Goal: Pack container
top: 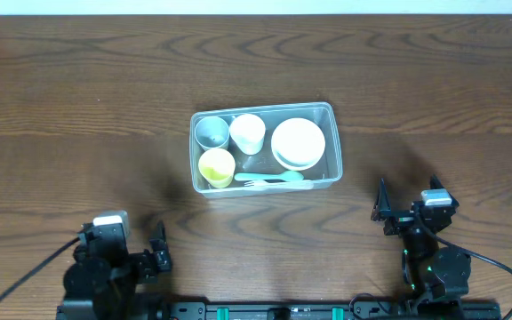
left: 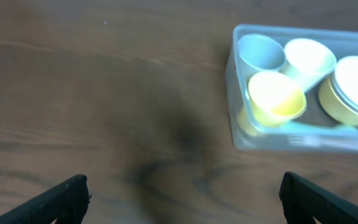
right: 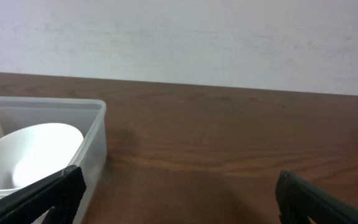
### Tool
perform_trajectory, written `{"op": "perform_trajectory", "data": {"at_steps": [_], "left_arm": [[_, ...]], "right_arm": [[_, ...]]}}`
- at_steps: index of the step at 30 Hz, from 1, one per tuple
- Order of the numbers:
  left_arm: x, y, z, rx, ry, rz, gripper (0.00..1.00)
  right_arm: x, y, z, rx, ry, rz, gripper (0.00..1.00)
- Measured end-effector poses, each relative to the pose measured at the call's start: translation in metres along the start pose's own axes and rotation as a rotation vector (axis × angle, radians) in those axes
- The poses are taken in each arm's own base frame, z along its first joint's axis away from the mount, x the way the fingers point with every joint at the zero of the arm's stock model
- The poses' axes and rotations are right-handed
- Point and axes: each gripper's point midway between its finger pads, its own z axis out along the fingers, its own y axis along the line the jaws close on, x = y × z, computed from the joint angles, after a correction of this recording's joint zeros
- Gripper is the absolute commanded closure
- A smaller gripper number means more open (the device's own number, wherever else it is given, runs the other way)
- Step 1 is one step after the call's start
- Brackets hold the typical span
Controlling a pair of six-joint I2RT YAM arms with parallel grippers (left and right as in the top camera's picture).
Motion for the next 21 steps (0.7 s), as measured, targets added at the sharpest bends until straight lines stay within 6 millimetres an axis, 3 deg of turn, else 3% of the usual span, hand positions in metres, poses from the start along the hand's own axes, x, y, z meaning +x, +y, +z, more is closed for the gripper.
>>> {"op": "perform_trajectory", "data": {"at_steps": [4, 12, 18, 21], "left_arm": [[0.003, 0.002, 0.027, 0.003, -0.094, 0.003, 0.02], [-0.017, -0.002, 0.077, 0.026, -0.35, 0.055, 0.02], [-0.034, -0.004, 0.084, 0.022, -0.523, 0.131, 0.02], [-0.026, -0.003, 0.09, 0.008, -0.506, 0.18, 0.02]], "right_arm": [[0.0, 0.0, 0.0, -0.001, 0.001, 0.0, 0.01], [0.0, 0.0, 0.0, -0.001, 0.001, 0.0, 0.01], [0.0, 0.0, 0.0, -0.001, 0.001, 0.0, 0.01], [0.0, 0.0, 0.0, -0.001, 0.001, 0.0, 0.01]]}}
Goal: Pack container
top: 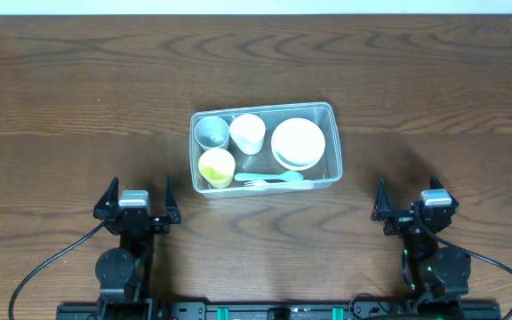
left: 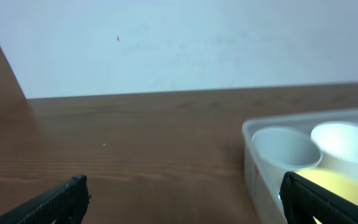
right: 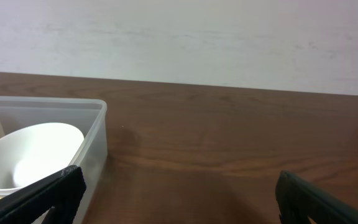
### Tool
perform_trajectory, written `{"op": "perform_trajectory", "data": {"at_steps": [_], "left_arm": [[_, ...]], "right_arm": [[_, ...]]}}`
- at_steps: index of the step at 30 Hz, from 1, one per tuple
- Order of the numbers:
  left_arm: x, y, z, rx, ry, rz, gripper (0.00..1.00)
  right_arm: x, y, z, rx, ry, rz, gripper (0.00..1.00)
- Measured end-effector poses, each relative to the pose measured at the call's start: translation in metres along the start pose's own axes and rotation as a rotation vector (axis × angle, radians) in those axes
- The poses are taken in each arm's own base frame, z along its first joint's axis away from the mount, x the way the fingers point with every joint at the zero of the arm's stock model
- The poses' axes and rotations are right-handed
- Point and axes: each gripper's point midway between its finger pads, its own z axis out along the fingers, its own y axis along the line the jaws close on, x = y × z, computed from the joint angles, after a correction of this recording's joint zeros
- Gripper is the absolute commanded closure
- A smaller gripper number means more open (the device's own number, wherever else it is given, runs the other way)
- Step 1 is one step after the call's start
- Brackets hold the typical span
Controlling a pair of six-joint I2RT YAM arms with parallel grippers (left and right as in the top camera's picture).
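Note:
A clear plastic container [top: 334, 142] stands mid-table. Inside it are a grey cup [top: 212, 132], a white cup [top: 248, 132], a yellow cup [top: 217, 165], stacked white bowls [top: 298, 142] and a pale green fork [top: 274, 180]. My left gripper [top: 137, 201] rests open near the front edge, left of the container, nothing between its fingers [left: 61, 198]. My right gripper [top: 409, 200] is open at the front right, holding nothing. The left wrist view shows the grey cup [left: 283, 149] and the container wall [left: 253, 171]; the right wrist view shows a white bowl [right: 30, 152].
The brown wooden table [top: 78, 89] stretches round the container on all sides. A pale wall [right: 185, 37] stands behind the table's far edge. Cables run from both arm bases along the front edge.
My left arm has swung from a tilted, leftward pose to a straight, level pose at the front edge. Its camera now looks across the table instead of down. The right arm is unchanged.

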Motion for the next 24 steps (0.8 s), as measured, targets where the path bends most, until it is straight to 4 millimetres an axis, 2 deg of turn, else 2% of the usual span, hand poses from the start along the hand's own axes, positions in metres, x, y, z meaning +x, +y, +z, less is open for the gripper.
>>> {"op": "perform_trajectory", "data": {"at_steps": [5, 24], "left_arm": [[0.0073, -0.0006, -0.0002, 0.004, 0.031, 0.04, 0.02], [0.0067, -0.0011, -0.0008, 0.008, 0.035, 0.061, 0.02]], "right_arm": [[0.0001, 0.0, 0.0, 0.0, 0.0, 0.0, 0.01], [0.0, 0.0, 0.0, 0.0, 0.0, 0.0, 0.01]]}}
